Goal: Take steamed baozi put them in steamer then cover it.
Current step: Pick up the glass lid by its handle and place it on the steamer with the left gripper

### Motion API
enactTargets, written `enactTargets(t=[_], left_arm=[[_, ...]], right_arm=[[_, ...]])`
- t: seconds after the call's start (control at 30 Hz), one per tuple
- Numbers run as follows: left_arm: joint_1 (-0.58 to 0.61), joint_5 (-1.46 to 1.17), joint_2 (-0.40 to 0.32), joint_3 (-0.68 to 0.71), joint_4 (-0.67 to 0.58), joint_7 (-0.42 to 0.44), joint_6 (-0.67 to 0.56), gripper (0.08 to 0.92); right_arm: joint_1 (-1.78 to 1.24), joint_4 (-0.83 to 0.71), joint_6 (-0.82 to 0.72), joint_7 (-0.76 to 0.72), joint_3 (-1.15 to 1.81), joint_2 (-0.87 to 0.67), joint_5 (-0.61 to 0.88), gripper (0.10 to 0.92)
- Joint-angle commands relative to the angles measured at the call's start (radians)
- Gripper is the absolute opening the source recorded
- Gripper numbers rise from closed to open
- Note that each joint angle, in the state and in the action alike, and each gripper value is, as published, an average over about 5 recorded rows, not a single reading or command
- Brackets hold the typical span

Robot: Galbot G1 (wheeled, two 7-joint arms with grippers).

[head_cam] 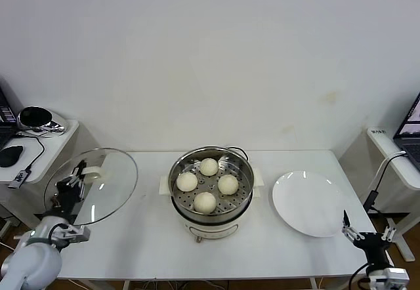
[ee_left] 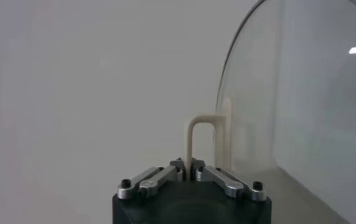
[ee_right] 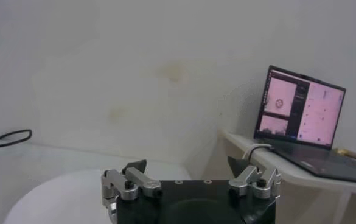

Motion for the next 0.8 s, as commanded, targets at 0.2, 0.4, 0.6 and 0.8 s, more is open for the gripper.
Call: enactTargets(t=[0.2, 0.4, 0.6, 0.8], left_arm=[[-0.363, -0.053, 0.016, 0.563, -0.175, 0.095, 0.332, 0.147], [-0.532, 0.099, -0.122, 0.756, -0.081, 0.162, 0.393, 0.147], [-0.594, 0.219, -0.217, 0.83, -0.012, 0.221, 0.403, 0.147], [-0.624, 0.284, -0.285, 0.864, 0.058, 0.235, 0.401, 0.147]], right_arm=[[0.027, -0.011, 0.01, 0.009, -0.031, 0.039, -0.1, 0.823], [0.036, -0.01, 0.013, 0.018, -0.047, 0.061, -0.149, 0.823], [0.042, -0.02, 0.025, 0.019, -0.057, 0.074, -0.178, 0.823], [0.039, -0.024, 0.031, 0.021, -0.058, 0.077, -0.182, 0.823]])
